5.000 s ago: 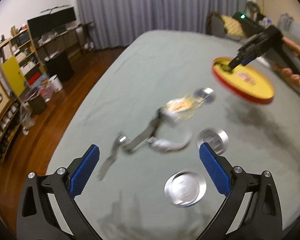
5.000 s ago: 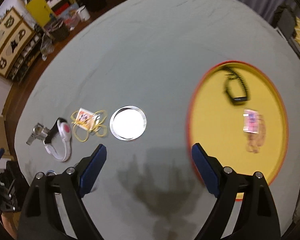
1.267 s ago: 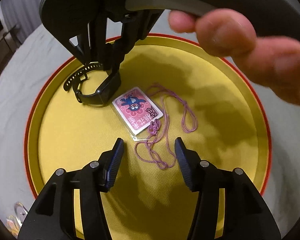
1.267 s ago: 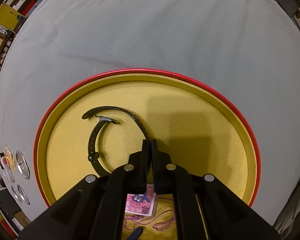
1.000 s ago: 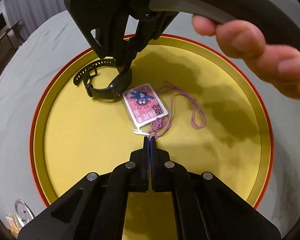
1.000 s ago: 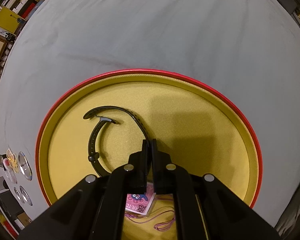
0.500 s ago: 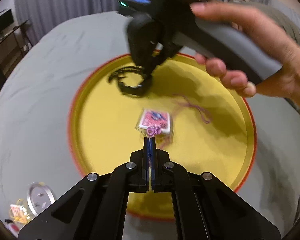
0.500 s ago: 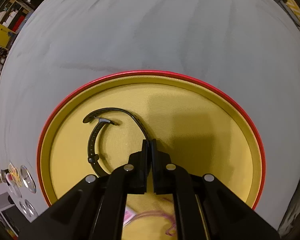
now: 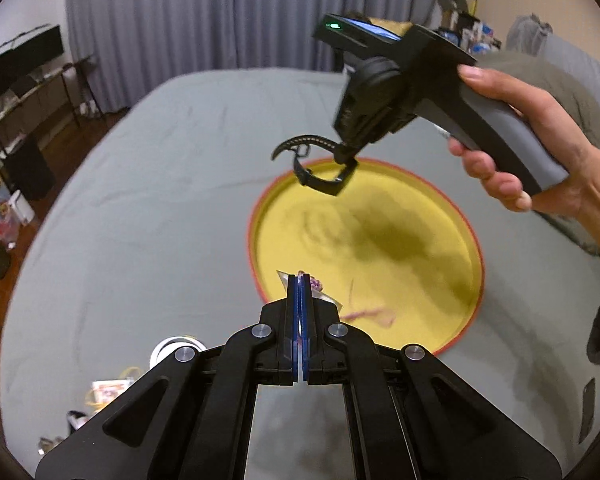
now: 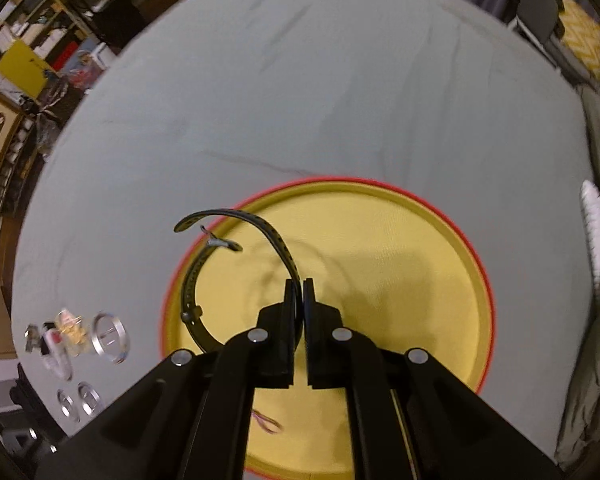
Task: Organize jewelry
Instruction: 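Lift the black band watch and the pink card holder out of the tray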
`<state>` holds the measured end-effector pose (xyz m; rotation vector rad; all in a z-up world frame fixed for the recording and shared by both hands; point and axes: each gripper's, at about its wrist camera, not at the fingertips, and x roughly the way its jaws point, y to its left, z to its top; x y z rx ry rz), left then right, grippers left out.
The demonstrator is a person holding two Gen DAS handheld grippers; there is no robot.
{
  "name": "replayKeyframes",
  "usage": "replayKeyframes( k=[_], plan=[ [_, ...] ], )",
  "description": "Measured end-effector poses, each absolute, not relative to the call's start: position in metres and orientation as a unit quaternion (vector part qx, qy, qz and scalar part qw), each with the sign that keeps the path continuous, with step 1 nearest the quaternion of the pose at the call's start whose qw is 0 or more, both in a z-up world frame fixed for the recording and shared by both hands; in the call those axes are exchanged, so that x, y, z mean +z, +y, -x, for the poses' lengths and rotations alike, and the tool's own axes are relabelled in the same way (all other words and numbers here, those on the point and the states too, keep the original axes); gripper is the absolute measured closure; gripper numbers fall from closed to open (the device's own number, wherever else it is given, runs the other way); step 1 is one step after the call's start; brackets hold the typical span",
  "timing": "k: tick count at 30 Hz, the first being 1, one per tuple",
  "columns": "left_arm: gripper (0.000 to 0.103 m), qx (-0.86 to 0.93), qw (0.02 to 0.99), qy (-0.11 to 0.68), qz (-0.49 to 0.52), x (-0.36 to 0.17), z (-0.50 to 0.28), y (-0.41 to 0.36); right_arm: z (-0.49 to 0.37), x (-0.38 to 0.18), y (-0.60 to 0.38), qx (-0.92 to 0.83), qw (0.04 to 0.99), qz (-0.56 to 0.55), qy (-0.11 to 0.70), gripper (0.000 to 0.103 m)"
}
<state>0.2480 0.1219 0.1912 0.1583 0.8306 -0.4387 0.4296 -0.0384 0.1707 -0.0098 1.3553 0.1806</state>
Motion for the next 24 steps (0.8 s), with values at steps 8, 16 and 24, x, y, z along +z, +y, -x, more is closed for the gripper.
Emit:
replayKeyframes(
  k=[8, 16, 24],
  plan=[
    [0.102, -0.185, 0.912, 0.359, -0.074, 0.265, -0.203, 0.149, -0.367, 0.248, -0.01, 0.119, 0.806, 0.015, 0.58, 0.099],
    [0.102, -0.161, 0.93, 0.319, -0.087, 0.33, -0.143, 0.165, -0.307, 0.3, 0.024, 0.146, 0.824, 0.037, 0.546, 0.099],
    [0.102, -0.141, 0.936, 0.312, -0.086, 0.353, -0.087, 0.193, -0.247, 0.323, 0.064, 0.163, 0.832, 0.06, 0.527, 0.099]
  ],
)
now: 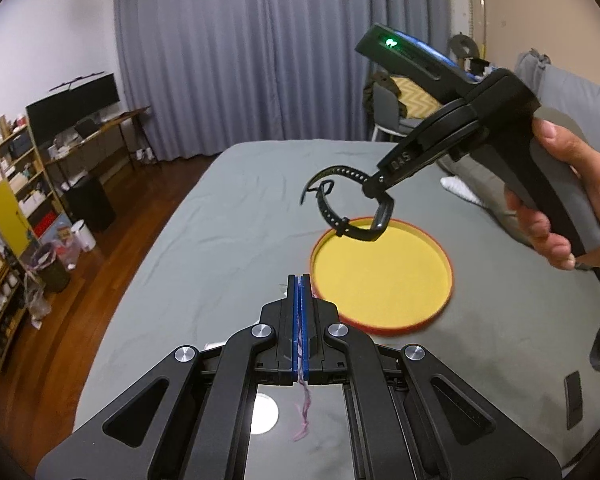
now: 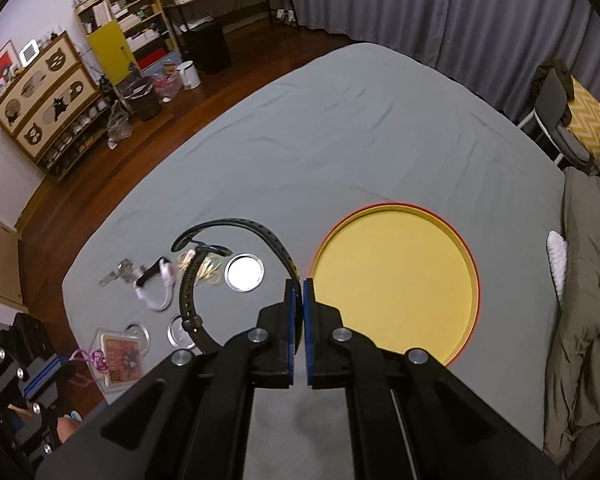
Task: Organize jewelry
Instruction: 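Lift the black band watch and the pink card holder out of the tray, then lower both held items onto the bed and open both tools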
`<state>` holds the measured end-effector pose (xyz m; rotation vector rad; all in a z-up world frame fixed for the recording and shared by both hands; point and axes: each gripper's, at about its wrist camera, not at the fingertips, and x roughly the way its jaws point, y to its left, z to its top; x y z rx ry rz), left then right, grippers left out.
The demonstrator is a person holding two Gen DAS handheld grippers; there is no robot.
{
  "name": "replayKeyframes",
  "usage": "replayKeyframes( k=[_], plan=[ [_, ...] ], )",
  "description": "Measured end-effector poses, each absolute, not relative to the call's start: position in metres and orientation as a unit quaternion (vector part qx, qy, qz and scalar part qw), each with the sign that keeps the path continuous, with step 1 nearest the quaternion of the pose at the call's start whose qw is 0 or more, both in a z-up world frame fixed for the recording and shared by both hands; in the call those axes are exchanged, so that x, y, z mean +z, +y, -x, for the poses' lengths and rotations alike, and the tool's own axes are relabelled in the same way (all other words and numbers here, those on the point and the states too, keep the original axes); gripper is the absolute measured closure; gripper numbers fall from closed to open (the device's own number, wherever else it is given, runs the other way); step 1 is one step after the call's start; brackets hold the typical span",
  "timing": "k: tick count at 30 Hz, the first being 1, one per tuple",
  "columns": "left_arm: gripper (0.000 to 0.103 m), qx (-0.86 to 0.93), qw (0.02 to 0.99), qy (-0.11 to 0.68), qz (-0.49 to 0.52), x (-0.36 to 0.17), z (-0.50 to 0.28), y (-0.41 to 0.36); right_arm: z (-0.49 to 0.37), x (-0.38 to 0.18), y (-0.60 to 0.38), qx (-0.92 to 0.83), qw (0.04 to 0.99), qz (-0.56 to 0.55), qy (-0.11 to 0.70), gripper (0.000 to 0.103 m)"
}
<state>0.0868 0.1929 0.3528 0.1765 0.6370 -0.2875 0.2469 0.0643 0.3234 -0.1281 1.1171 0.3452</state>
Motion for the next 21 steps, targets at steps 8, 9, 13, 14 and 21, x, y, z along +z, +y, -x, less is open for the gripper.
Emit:
replayKeyframes(
  k=[8, 9, 13, 14, 21],
  plan=[
    [0.102, -0.135, 0.926, 0.344, -0.08, 0.316, -0.051, 0.225, -0.202, 0.307, 0.096, 0.173, 0.825, 0.088, 0.531, 0.099],
    [0.102, -0.133, 0.925, 0.349, -0.076, 0.307, -0.049, 0.23, -0.198, 0.3, 0.099, 0.175, 0.822, 0.088, 0.535, 0.099],
    [0.102, -0.126, 0.919, 0.367, -0.073, 0.283, -0.043, 0.246, -0.191, 0.264, 0.114, 0.177, 0.806, 0.09, 0.557, 0.099],
    [0.102, -0.124, 0.917, 0.371, -0.072, 0.276, -0.042, 0.249, -0.191, 0.255, 0.118, 0.178, 0.802, 0.09, 0.564, 0.099],
    [0.102, -0.114, 0.908, 0.4, -0.055, 0.23, -0.047, 0.274, -0.2, 0.177, 0.15, 0.17, 0.767, 0.092, 0.611, 0.098]
  ],
)
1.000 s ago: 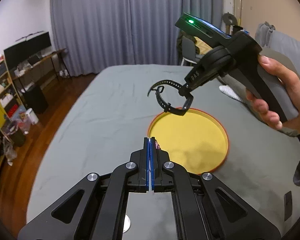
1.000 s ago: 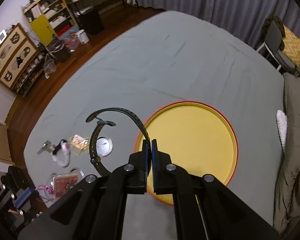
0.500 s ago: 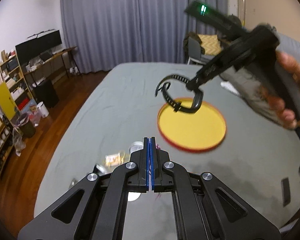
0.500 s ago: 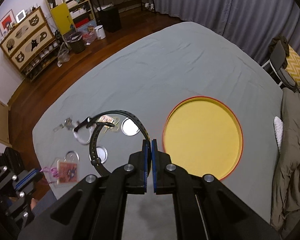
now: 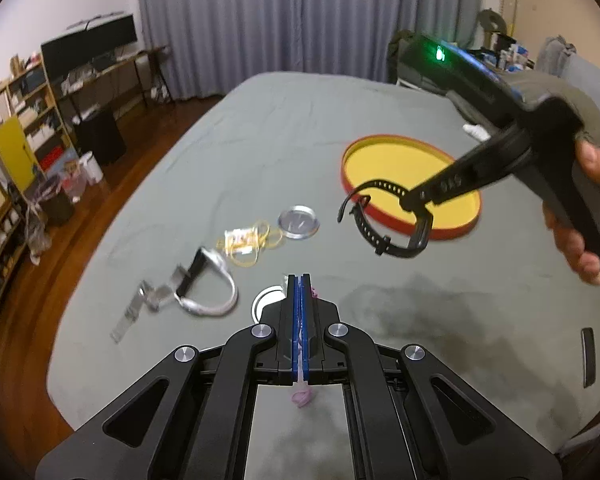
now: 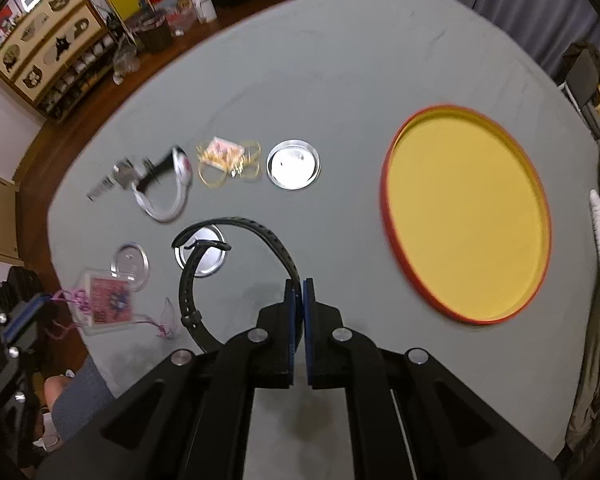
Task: Organize jewelry
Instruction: 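Lower both held items onto the bed and open both tools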
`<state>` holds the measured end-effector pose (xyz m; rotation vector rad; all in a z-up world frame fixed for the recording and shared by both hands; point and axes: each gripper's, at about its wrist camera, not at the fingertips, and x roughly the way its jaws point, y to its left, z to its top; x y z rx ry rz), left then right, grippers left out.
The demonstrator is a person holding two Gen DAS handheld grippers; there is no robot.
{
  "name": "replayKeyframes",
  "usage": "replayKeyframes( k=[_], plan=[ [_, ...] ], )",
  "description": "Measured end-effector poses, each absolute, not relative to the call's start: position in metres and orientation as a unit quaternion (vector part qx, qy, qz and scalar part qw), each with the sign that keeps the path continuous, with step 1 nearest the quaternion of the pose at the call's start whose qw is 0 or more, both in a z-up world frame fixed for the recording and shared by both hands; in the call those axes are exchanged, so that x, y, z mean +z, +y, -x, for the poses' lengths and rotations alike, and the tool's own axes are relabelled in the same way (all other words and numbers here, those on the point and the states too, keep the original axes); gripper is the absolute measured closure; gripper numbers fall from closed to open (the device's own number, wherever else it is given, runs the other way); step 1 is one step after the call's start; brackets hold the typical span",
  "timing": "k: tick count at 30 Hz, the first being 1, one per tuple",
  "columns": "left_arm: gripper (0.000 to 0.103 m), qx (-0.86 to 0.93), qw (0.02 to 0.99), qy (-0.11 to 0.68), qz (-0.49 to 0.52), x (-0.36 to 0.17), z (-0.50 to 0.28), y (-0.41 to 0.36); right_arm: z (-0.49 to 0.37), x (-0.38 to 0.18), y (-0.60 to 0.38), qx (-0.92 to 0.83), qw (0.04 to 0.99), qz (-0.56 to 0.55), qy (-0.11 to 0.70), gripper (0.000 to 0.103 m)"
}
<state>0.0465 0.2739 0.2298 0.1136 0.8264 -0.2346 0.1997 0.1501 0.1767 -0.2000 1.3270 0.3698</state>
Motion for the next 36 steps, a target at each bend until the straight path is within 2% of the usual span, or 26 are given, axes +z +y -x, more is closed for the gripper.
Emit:
replayKeyframes(
  k=[7, 19, 31, 34, 35, 36],
  plan=[
    [0.102, -0.108, 0.892, 0.436, -0.044, 0.182, -0.058, 0.29, -0.204, 0.113, 0.163, 0.168, 0.737, 0.095, 0.647, 0.098],
    [0.102, -0.094, 0.857, 0.505, -0.04, 0.092, -0.06, 0.308, -0.203, 0.034, 0.171, 0.157, 0.701, 0.114, 0.687, 0.099],
    [0.102, -0.086, 0.852, 0.515, -0.036, 0.072, -0.051, 0.314, -0.197, 0.034, 0.152, 0.17, 0.705, 0.082, 0.684, 0.098],
    [0.102, -0.088, 0.856, 0.508, -0.036, 0.077, -0.049, 0.313, -0.2, 0.047, 0.143, 0.178, 0.708, 0.07, 0.68, 0.095],
    [0.099, -0.09, 0.857, 0.506, -0.034, 0.079, -0.048, 0.312, -0.201, 0.053, 0.14, 0.18, 0.71, 0.068, 0.678, 0.091],
    [0.096, -0.091, 0.858, 0.504, -0.035, 0.081, -0.047, 0.311, -0.201, 0.057, 0.138, 0.183, 0.711, 0.067, 0.675, 0.083]
  ],
)
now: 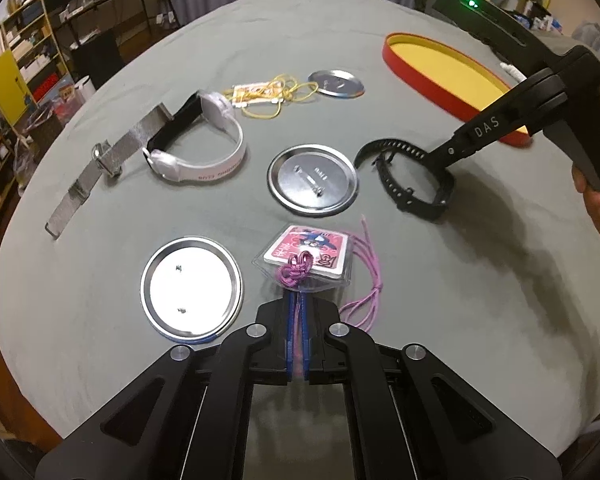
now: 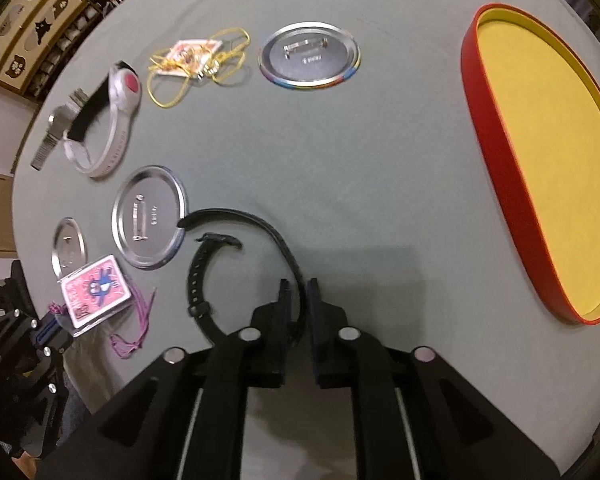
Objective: Organize jewelry
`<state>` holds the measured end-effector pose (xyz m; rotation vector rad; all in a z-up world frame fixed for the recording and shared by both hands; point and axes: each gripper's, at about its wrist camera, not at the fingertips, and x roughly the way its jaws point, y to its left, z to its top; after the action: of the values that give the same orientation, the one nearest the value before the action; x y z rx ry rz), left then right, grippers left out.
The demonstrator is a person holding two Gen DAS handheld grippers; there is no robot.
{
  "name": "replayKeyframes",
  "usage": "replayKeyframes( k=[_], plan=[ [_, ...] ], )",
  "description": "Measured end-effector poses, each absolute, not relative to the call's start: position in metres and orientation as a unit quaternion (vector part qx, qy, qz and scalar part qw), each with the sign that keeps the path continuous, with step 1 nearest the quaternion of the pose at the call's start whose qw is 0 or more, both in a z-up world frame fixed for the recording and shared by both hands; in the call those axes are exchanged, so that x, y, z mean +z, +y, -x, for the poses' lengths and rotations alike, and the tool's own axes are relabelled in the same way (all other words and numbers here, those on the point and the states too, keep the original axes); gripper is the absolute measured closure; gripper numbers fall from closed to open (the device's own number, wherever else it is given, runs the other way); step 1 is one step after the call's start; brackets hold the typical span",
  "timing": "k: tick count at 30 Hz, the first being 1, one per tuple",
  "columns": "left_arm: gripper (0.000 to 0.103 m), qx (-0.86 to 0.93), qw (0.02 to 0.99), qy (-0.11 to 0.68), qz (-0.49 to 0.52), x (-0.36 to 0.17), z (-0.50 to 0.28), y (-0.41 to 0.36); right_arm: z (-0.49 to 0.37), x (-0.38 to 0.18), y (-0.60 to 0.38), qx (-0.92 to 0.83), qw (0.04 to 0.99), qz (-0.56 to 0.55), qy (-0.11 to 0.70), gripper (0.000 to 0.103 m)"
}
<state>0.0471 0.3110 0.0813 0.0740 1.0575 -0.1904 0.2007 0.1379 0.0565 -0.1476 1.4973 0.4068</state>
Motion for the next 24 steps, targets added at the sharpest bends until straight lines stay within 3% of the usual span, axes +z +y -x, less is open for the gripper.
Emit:
replayKeyframes(
  k=[1, 2, 3, 10, 14, 24],
  plan=[
    [0.086, -0.09, 0.859, 0.503, -0.038, 0.083, -0.047, 0.31, -0.199, 0.061, 0.137, 0.185, 0.713, 0.066, 0.673, 0.076],
    [0.075, -0.088, 0.86, 0.502, -0.041, 0.084, -0.046, 0.309, -0.198, 0.066, 0.135, 0.184, 0.717, 0.065, 0.669, 0.059],
    [0.072, -0.088, 0.86, 0.501, -0.044, 0.085, -0.045, 0.308, -0.198, 0.07, 0.134, 0.185, 0.721, 0.064, 0.665, 0.052],
    [0.071, -0.085, 0.856, 0.508, -0.047, 0.08, -0.039, 0.306, -0.196, 0.084, 0.125, 0.191, 0.724, 0.062, 0.659, 0.052],
    [0.051, -0.085, 0.853, 0.514, -0.043, 0.075, -0.034, 0.309, -0.196, 0.082, 0.13, 0.191, 0.724, 0.068, 0.66, 0.052],
    [0.023, -0.077, 0.861, 0.501, -0.038, 0.071, -0.017, 0.313, -0.193, 0.076, 0.129, 0.199, 0.725, 0.07, 0.656, 0.052]
  ],
)
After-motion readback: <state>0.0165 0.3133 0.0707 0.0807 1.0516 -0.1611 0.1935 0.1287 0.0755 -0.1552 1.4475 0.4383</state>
